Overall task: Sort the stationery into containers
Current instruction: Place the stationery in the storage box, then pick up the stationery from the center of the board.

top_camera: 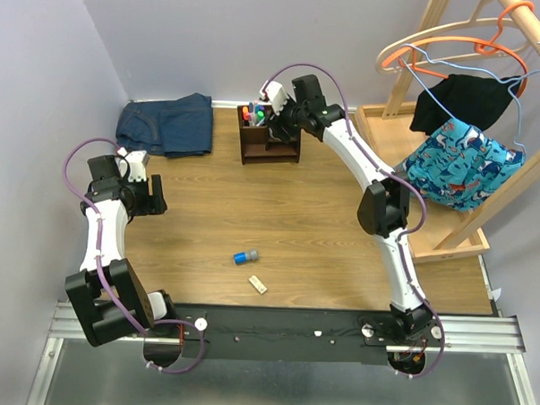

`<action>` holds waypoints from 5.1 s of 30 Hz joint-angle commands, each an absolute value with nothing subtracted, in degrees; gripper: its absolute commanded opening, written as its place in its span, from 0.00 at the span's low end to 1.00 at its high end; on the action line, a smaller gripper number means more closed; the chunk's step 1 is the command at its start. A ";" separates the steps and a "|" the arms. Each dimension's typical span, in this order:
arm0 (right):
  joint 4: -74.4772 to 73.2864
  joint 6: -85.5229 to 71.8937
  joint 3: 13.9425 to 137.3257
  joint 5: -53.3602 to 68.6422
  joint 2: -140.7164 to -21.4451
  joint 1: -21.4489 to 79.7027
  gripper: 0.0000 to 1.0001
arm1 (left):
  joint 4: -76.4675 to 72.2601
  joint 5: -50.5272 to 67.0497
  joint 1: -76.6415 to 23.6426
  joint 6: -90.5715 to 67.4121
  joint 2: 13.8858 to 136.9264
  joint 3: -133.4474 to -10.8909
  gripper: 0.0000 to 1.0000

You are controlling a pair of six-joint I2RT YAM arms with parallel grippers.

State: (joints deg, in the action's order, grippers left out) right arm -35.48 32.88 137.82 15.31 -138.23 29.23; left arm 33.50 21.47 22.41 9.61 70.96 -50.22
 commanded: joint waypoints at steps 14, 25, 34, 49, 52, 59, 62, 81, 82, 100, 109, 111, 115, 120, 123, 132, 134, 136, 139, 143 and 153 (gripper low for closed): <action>-31.20 30.15 139.57 13.45 -142.47 28.21 0.62 | 34.19 22.06 22.94 10.19 71.19 -50.45 0.82; -26.55 28.65 138.87 7.91 -142.38 28.04 0.78 | 34.63 22.06 23.11 10.37 70.93 -50.63 0.82; -25.40 27.77 138.34 7.38 -141.42 27.77 0.80 | 34.63 22.50 23.12 10.46 70.58 -50.54 0.81; -29.88 25.40 132.46 16.79 -129.38 27.77 0.81 | 33.75 24.34 23.12 8.88 70.22 -50.71 0.82; -31.28 26.98 128.42 16.61 -126.22 27.77 0.75 | 33.84 24.87 23.12 8.88 70.22 -51.15 0.82; -32.60 34.71 115.49 14.94 -120.59 27.77 0.15 | 33.57 25.93 23.03 8.35 70.66 -51.24 0.82; -33.13 35.16 115.31 13.45 -121.64 27.69 0.09 | 33.66 26.10 23.03 8.61 71.36 -51.59 0.82; -29.80 36.56 121.02 7.47 -129.37 27.60 0.06 | 33.22 25.49 23.03 8.61 71.54 -50.63 0.83; -29.71 36.56 121.55 7.38 -129.81 27.68 0.06 | 33.14 25.49 23.03 8.53 71.54 -50.63 0.82; -28.48 34.10 126.56 8.96 -134.39 27.77 0.08 | 33.57 24.35 23.03 9.23 71.98 -50.80 0.83; -28.12 32.52 126.73 10.19 -134.03 27.77 0.09 | 33.31 24.26 23.20 9.14 72.25 -50.80 0.82; -28.30 32.34 127.18 10.20 -134.65 28.04 0.09 | 33.31 24.17 23.20 9.14 72.25 -50.89 0.83; -27.95 32.34 127.44 9.06 -135.09 28.48 0.09 | 33.66 23.99 23.20 9.32 71.98 -50.89 0.83; -27.77 32.17 126.21 8.79 -134.04 28.48 0.09 | 33.49 23.91 23.20 9.40 71.46 -50.36 0.83; -28.04 32.34 125.25 8.26 -133.42 28.39 0.09 | 33.14 24.08 23.29 9.23 71.46 -50.36 0.83; -27.42 30.24 104.55 1.31 -116.30 27.60 0.61 | 33.66 24.87 23.20 9.93 70.75 -52.20 0.83; -29.86 29.45 100.92 4.21 -112.95 27.60 0.64 | 33.84 25.49 23.12 10.37 70.75 -52.82 0.83; -32.24 29.26 96.43 9.72 -108.38 27.77 0.66 | 33.66 26.28 23.03 11.25 70.75 -53.52 0.84; -35.50 32.59 91.43 13.61 -103.81 29.96 0.68 | 33.92 26.46 23.03 13.09 70.75 -54.49 0.84; -41.11 37.69 88.68 12.92 -102.39 38.20 0.70 | 34.54 25.84 23.03 13.97 71.02 -55.72 0.84; -64.49 44.04 113.30 10.02 -125.83 56.07 0.62 | 38.40 22.32 24.17 15.81 69.52 -58.53 0.86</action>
